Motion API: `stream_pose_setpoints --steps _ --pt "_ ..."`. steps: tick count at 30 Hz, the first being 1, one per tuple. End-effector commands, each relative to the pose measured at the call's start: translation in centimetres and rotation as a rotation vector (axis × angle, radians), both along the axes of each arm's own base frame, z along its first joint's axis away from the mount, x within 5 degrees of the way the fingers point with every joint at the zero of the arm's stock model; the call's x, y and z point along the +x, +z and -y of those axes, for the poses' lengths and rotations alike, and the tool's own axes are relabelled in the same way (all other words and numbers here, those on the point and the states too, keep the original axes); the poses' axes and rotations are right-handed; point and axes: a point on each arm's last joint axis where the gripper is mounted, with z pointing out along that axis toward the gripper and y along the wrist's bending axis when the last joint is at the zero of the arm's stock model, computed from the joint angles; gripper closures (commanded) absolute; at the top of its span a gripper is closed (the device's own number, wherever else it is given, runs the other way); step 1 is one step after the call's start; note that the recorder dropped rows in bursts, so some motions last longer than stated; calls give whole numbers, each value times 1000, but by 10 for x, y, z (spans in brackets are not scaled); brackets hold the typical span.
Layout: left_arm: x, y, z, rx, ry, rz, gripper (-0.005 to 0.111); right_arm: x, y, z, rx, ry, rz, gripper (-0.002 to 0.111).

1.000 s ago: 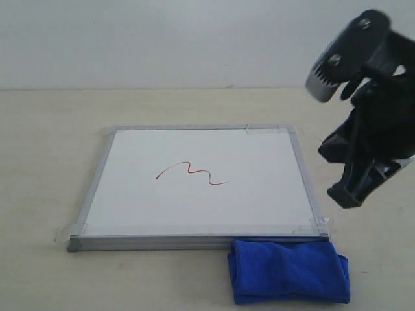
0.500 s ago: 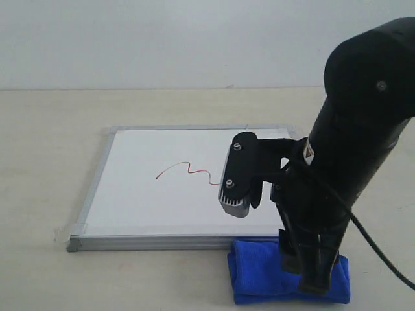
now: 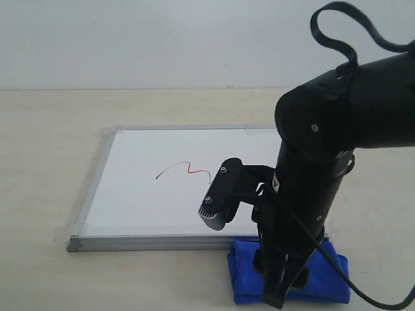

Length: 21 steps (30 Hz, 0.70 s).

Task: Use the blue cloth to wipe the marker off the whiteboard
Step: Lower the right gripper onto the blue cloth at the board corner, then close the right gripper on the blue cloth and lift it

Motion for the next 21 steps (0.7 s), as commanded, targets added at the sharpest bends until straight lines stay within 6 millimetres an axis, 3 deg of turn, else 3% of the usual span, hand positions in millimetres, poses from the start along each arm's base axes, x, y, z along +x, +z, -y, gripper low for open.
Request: stream_pose_setpoints --steps 1,21 --pt "0 0 0 4 3 5 102 3 -7 -2 -10 -26 -6 50" --pt "0 0 0 4 3 5 102 4 -7 2 -47 -114 3 50"
